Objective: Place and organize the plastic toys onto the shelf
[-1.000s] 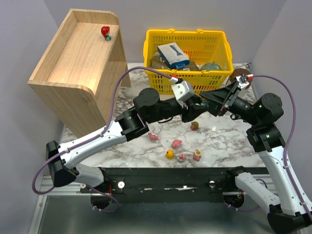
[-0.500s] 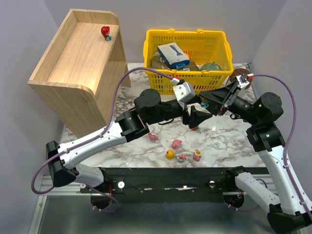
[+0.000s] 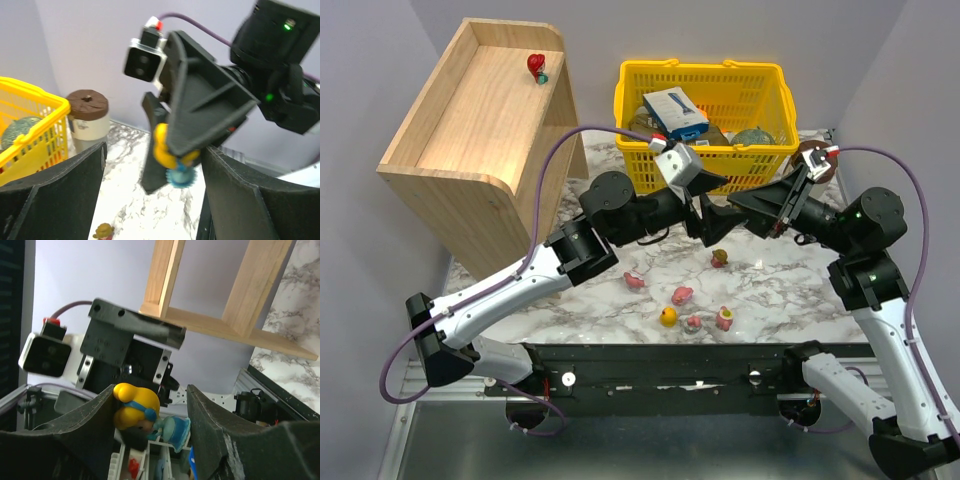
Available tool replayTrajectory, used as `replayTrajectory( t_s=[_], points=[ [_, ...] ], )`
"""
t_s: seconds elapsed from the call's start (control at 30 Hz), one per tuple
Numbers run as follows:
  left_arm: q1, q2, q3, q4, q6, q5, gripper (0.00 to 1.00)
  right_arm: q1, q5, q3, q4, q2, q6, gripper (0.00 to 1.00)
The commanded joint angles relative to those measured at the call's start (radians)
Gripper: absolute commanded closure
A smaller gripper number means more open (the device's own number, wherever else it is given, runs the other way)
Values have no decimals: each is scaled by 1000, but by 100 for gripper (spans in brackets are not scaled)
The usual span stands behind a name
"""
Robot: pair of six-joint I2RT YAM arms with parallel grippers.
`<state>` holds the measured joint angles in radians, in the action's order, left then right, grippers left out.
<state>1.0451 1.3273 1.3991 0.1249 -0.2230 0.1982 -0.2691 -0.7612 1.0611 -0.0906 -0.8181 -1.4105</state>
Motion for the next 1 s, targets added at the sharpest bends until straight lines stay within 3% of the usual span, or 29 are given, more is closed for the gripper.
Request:
replayTrajectory(
  t_s=[0.0,0.33,0.5,0.6,0.97],
  points=[
    [-16,-30,31,9,-30,-45,16,-5,-72,37,11,4,18,88],
    [-20,-24,12,47,-36,87,30,-5,-64,31,17,4,2,88],
    [-19,-2,29,47,-56,133,49,-5,-55,30,31,-4,-2,88],
    [-19,10,35,50,-72,135,56,-5,-49,27,49,-6,-1,88],
    [-19,36,49,62,-95,124,55,-7,-29,13,116,-9,35,88]
  ],
)
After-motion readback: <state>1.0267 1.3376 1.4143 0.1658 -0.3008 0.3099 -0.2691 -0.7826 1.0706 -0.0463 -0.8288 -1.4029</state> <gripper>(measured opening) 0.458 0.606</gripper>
